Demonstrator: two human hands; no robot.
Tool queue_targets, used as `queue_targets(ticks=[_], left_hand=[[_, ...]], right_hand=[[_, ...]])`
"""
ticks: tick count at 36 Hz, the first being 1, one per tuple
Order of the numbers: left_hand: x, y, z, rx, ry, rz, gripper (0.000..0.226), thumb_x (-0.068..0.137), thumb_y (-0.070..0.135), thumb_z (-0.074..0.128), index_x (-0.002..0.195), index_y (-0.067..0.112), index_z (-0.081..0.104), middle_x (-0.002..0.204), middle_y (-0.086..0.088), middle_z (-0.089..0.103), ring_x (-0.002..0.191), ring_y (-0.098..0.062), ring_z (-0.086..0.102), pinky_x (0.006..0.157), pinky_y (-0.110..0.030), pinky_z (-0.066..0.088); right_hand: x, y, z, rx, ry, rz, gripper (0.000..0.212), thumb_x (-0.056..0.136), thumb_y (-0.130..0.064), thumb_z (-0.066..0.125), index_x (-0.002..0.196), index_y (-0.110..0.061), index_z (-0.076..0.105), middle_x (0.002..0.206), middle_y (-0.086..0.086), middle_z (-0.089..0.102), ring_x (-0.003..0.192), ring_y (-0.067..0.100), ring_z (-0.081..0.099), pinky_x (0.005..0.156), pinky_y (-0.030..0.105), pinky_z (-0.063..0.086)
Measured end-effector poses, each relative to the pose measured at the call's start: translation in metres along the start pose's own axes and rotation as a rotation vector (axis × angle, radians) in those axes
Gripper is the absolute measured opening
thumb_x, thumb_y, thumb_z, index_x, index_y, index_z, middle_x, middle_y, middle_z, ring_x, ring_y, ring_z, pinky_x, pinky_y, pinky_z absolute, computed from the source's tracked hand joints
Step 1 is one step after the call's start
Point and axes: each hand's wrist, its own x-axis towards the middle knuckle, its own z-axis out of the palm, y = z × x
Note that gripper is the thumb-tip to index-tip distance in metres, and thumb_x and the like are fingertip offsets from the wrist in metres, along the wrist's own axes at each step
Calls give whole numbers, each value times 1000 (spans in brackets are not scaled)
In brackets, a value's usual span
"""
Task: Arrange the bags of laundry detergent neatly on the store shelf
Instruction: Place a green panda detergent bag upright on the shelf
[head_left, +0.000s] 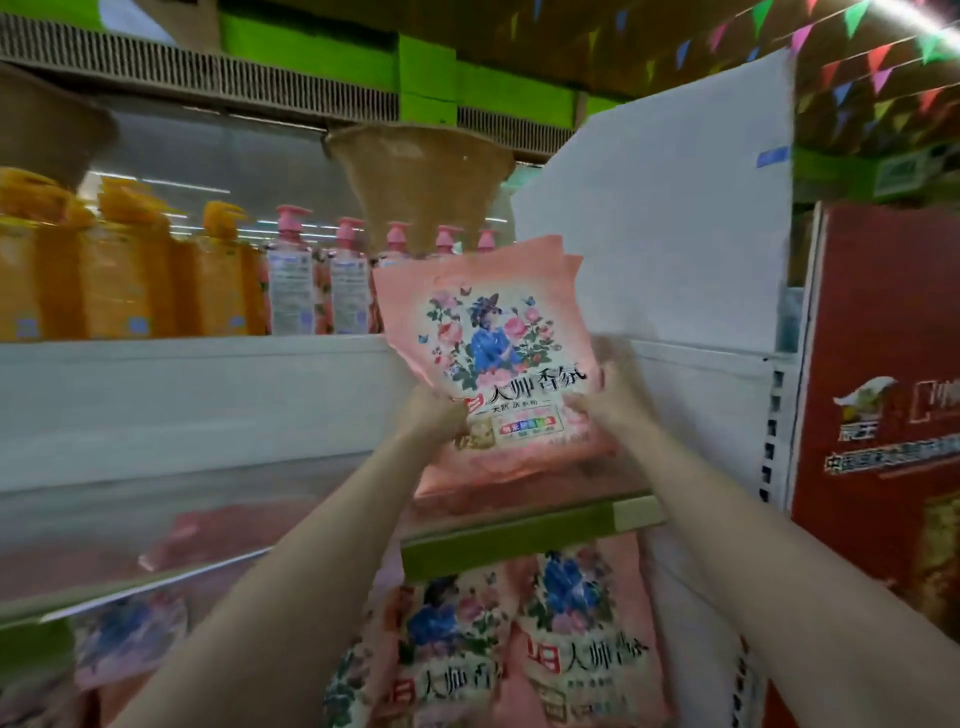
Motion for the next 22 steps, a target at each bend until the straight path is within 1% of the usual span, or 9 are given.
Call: queue_targets(ticks=[2, 3, 6, 9, 11, 13, 15, 19, 22], left_hand=[[8, -5, 14, -3, 39, 35, 17, 84, -4, 56, 99, 3, 51, 98, -9, 60, 77, -18, 54, 74, -30, 49], [10, -6, 20, 46, 70, 54, 22, 85, 1, 56, 106, 4, 54, 102, -11, 63, 81, -22, 57, 75, -32, 49], [17, -3, 35, 157, 165, 103, 29, 88, 12, 50, 116, 5, 52, 114, -15, 62, 103, -34, 60, 85, -37, 48], [27, 0, 46, 307, 247, 81, 34, 90, 16, 46, 124, 11, 51, 123, -17, 59, 115, -37, 54, 95, -41, 43], [35, -2, 51, 364, 310, 72, 33, 87, 20, 46, 118, 17, 54, 118, -15, 61, 112, -37, 55, 98, -43, 44], [45, -5, 56, 352, 358, 101, 27, 83, 20, 48, 108, 19, 58, 111, -13, 66, 105, -36, 58, 94, -46, 46], [52, -6, 61, 323, 380, 117, 23, 84, 19, 50, 104, 18, 61, 106, -11, 68, 101, -35, 60, 90, -44, 49], [53, -4, 66, 256, 369, 93, 22, 86, 22, 52, 108, 19, 58, 109, -10, 68, 101, -33, 62, 88, -42, 51], [52, -8, 62, 288, 306, 4, 30, 86, 27, 60, 111, 11, 57, 113, -10, 65, 105, -32, 60, 85, -37, 48]], right_hand=[[16, 18, -1, 36, -53, 14, 58, 84, 12, 56, 137, 1, 37, 129, 15, 55, 99, 25, 59, 55, 2, 45], [22, 25, 0, 40, -63, 59, 56, 85, 13, 54, 137, 0, 37, 129, 16, 55, 100, 26, 58, 58, 7, 47], [39, 45, -3, 32, -52, 119, 48, 85, 14, 51, 131, -3, 45, 117, 15, 61, 82, 19, 54, 49, 17, 46], [54, 51, -4, 20, -42, 82, 51, 82, 15, 52, 126, -9, 47, 105, 7, 60, 90, 18, 52, 65, 25, 44], [65, 59, -1, 52, -41, 69, 54, 79, 14, 51, 126, -11, 47, 111, 9, 63, 92, 19, 55, 69, 28, 47], [75, 67, 2, 64, -17, 43, 55, 76, 13, 51, 124, -15, 50, 112, 8, 65, 95, 21, 59, 77, 32, 51], [87, 77, 5, 89, -18, 33, 55, 76, 11, 52, 122, -19, 51, 111, 3, 66, 99, 21, 62, 84, 37, 53], [106, 93, 6, 104, -83, 19, 48, 74, 6, 58, 113, -20, 54, 109, 3, 68, 100, 24, 64, 87, 47, 54], [124, 110, 9, 106, -126, 37, 48, 68, 1, 60, 110, -18, 52, 110, 6, 67, 101, 26, 64, 89, 48, 53]])
